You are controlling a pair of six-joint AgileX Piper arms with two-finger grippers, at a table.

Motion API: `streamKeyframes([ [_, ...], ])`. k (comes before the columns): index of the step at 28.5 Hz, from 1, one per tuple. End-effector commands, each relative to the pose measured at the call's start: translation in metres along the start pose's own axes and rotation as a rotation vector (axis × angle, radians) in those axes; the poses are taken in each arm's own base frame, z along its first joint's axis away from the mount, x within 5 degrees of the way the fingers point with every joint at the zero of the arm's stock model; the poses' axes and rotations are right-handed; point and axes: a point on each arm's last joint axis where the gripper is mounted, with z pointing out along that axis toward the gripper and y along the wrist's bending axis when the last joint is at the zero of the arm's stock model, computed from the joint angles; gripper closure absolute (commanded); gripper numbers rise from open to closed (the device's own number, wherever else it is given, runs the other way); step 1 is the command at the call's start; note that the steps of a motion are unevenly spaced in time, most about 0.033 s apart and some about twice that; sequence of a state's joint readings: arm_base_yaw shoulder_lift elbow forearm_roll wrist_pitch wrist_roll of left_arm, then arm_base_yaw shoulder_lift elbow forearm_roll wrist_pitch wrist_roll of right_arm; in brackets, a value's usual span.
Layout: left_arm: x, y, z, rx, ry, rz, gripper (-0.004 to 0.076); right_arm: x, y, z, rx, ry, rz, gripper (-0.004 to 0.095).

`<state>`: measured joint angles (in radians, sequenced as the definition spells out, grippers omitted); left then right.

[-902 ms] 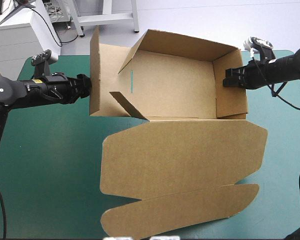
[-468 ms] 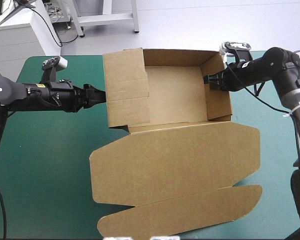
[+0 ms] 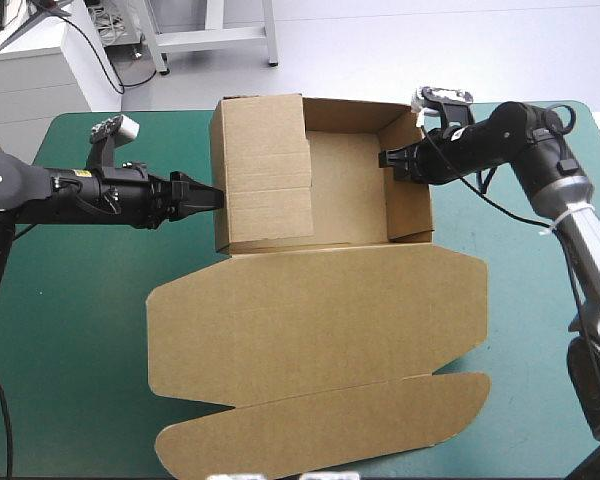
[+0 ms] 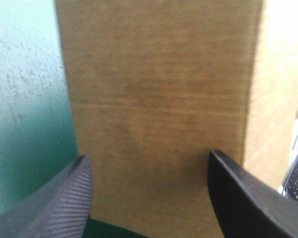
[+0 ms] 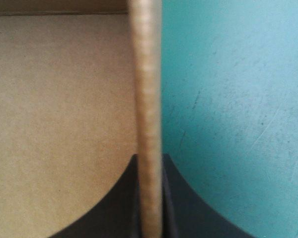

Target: Fold the box

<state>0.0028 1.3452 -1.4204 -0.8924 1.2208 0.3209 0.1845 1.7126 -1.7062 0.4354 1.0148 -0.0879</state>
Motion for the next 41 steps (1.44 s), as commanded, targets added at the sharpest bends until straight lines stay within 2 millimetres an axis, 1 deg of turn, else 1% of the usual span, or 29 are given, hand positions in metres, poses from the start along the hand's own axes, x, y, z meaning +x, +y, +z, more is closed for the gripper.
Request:
streamKeyframes([
  [1,-0.004,-0.021,-0.011,0.097,-0.070,0.034,0.0249,-0.007,0.019,-0.003,-0.063,-0.063,0.023,0.0923],
  [4,-0.003,-0.021,-0.011,0.096,-0.062,0.035,0.0250,-0.004,0.026,0.014,-0.078,-0.034,0.020,0.0923],
  [9,-0.002,-0.019,-0.011,0.078,-0.051,0.043,0.0250,-0.002,0.040,0.031,-0.104,-0.035,0.001,0.0923],
  [13,0.001,-0.009,-0.011,-0.027,-0.017,0.060,0.0250,0.000,0.054,0.034,-0.125,-0.055,-0.023,0.0923],
  [16,0.003,0.001,-0.012,-0.142,0.014,0.034,0.0251,0.001,0.061,0.035,-0.135,-0.058,-0.036,0.0923],
  [19,0.005,0.008,-0.013,-0.218,0.030,0.020,0.0251,0.004,0.070,0.037,-0.146,-0.055,-0.052,0.0923],
  [23,0.005,0.015,-0.015,-0.295,0.039,0.033,0.0251,0.007,0.082,0.040,-0.162,-0.065,-0.046,0.0923],
  [29,0.005,0.021,-0.017,-0.366,0.028,-0.017,0.0255,0.010,0.091,0.042,-0.164,-0.066,-0.062,0.0923],
  [33,0.005,0.020,-0.017,-0.366,0.025,-0.019,0.0334,0.010,0.090,0.042,-0.155,-0.065,-0.044,0.0923],
  [36,0.005,0.021,-0.017,-0.369,0.025,-0.018,0.0449,0.010,0.089,0.042,-0.144,-0.062,-0.040,0.0919],
  [37,0.005,0.021,-0.017,-0.377,0.029,-0.015,0.0516,0.010,0.089,0.042,-0.143,-0.059,-0.039,0.0919],
  [38,0.005,0.023,-0.017,-0.393,0.035,-0.010,0.0564,0.010,0.089,0.042,-0.143,-0.059,-0.039,0.0919],
  [39,0.007,0.026,-0.018,-0.442,0.052,-0.010,0.0670,0.011,0.088,0.042,-0.136,-0.053,-0.040,0.0919],
  [40,0.008,0.027,-0.018,-0.472,0.061,-0.012,0.0701,0.011,0.088,0.042,-0.128,-0.049,-0.039,0.0919],
  [41,0.010,0.030,-0.018,-0.550,0.088,0.016,0.0732,0.014,0.089,0.043,-0.113,-0.034,-0.053,0.0918],
])
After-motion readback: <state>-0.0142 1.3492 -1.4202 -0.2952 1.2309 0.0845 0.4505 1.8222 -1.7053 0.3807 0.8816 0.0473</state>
